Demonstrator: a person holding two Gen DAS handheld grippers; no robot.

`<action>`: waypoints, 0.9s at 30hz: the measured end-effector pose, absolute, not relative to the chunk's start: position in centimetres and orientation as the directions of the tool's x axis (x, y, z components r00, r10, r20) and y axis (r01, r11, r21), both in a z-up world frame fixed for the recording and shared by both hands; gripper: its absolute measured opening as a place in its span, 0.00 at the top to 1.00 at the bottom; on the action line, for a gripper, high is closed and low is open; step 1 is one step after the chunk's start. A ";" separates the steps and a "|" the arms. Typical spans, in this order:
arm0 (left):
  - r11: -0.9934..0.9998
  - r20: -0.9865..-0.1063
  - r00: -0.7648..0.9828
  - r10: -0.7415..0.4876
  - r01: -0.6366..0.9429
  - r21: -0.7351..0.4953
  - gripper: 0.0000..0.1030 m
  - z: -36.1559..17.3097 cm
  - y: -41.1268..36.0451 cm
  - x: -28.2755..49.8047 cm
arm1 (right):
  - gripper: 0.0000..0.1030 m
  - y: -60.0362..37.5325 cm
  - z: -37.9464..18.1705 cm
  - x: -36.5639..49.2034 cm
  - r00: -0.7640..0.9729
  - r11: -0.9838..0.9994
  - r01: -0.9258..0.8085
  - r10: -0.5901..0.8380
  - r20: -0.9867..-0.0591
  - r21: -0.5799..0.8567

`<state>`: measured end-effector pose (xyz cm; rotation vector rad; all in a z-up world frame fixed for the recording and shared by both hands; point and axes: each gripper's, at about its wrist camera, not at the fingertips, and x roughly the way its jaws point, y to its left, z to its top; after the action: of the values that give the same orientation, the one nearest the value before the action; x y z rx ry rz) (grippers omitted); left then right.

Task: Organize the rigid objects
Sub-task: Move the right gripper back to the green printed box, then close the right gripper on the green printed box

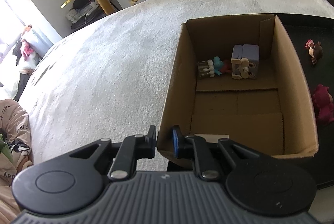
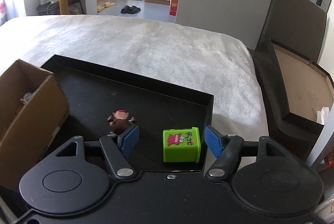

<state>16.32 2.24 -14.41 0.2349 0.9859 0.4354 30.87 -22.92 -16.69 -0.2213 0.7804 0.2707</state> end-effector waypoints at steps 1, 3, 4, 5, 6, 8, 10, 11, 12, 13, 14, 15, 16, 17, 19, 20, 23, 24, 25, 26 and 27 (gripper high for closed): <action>0.888 -0.751 0.475 0.459 -0.247 0.386 0.86 -14.5 2.2 16.3 | 0.33 -23.0 -16.9 31.1 0.678 0.943 -0.318 0.153 -0.719 -0.099; 0.888 -0.749 0.476 0.460 -0.248 0.388 0.85 -14.5 2.2 16.3 | 0.33 -23.1 -17.4 31.5 0.674 0.944 -0.313 0.144 -0.725 -0.103; 0.887 -0.749 0.476 0.461 -0.249 0.388 0.85 -14.5 2.2 16.3 | 0.33 -23.1 -17.7 31.7 0.671 0.945 -0.310 0.139 -0.728 -0.105; 0.887 -0.749 0.475 0.462 -0.250 0.389 0.85 -14.5 2.2 16.3 | 0.33 -23.2 -17.9 31.9 0.669 0.945 -0.308 0.134 -0.731 -0.108; 0.886 -0.748 0.475 0.463 -0.250 0.390 0.85 -14.5 2.1 16.3 | 0.33 -23.2 -18.1 32.0 0.666 0.945 -0.307 0.130 -0.734 -0.111; 0.885 -0.748 0.474 0.465 -0.250 0.393 0.85 -14.5 2.1 16.3 | 0.33 -23.3 -18.4 32.3 0.662 0.945 -0.305 0.124 -0.739 -0.114; 0.885 -0.747 0.474 0.467 -0.249 0.395 0.85 -14.5 2.1 16.3 | 0.33 -23.4 -18.8 32.6 0.657 0.945 -0.305 0.119 -0.745 -0.118; 0.884 -0.747 0.474 0.467 -0.249 0.395 0.85 -14.5 2.1 16.3 | 0.33 -23.4 -19.0 32.8 0.654 0.945 -0.303 0.114 -0.748 -0.121; 0.884 -0.747 0.474 0.467 -0.248 0.396 0.85 -14.5 2.1 16.3 | 0.33 -23.5 -19.1 33.0 0.652 0.945 -0.303 0.111 -0.750 -0.124; 0.884 -0.746 0.474 0.467 -0.248 0.396 0.85 -14.5 2.0 16.3 | 0.34 -23.4 -19.4 33.2 0.648 0.944 -0.306 0.109 -0.754 -0.126; 0.884 -0.747 0.474 0.467 -0.248 0.396 0.85 -14.5 2.1 16.3 | 0.35 -23.4 -19.6 33.3 0.643 0.942 -0.310 0.107 -0.758 -0.130; 0.884 -0.746 0.474 0.468 -0.249 0.396 0.85 -14.5 2.1 16.3 | 0.39 -23.3 -19.9 33.5 0.636 0.938 -0.319 0.108 -0.764 -0.133; 0.884 -0.746 0.474 0.468 -0.248 0.397 0.85 -14.5 2.0 16.4 | 0.53 -23.3 -20.1 33.5 0.632 0.935 -0.327 0.110 -0.767 -0.135; 0.884 -0.745 0.475 0.468 -0.248 0.397 0.85 -14.4 2.0 16.4 | 0.53 -23.2 -20.2 33.5 0.628 0.933 -0.331 0.107 -0.771 -0.140; 0.884 -0.745 0.475 0.468 -0.248 0.396 0.85 -14.4 2.1 16.3 | 0.53 -23.3 -20.0 33.2 0.631 0.934 -0.329 0.108 -0.768 -0.138; 0.884 -0.745 0.475 0.468 -0.249 0.396 0.85 -14.4 2.1 16.3 | 0.53 -23.3 -19.8 32.9 0.634 0.935 -0.331 0.120 -0.764 -0.128; 0.884 -0.745 0.475 0.467 -0.250 0.395 0.85 -14.4 2.1 16.3 | 0.53 -23.3 -19.3 32.2 0.640 0.933 -0.336 0.128 -0.758 -0.126; 0.884 -0.746 0.476 0.467 -0.250 0.394 0.85 -14.4 2.1 16.3 | 0.53 -23.3 -19.2 32.0 0.640 0.933 -0.339 0.131 -0.757 -0.125; 0.885 -0.746 0.476 0.466 -0.251 0.392 0.85 -14.4 2.2 16.2 | 0.53 -23.4 -19.0 31.8 0.641 0.932 -0.340 0.135 -0.756 -0.122; 0.886 -0.746 0.477 0.465 -0.251 0.391 0.85 -14.4 2.2 16.2 | 0.53 -23.4 -18.8 31.7 0.641 0.933 -0.340 0.136 -0.755 -0.121; 0.886 -0.747 0.477 0.463 -0.252 0.389 0.85 -14.3 2.2 16.2 | 0.53 -23.4 -18.6 31.5 0.643 0.932 -0.340 0.137 -0.754 -0.121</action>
<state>16.20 2.20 -14.33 0.2389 0.9811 0.4415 31.49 -23.36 -18.64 -0.2627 0.8307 0.2753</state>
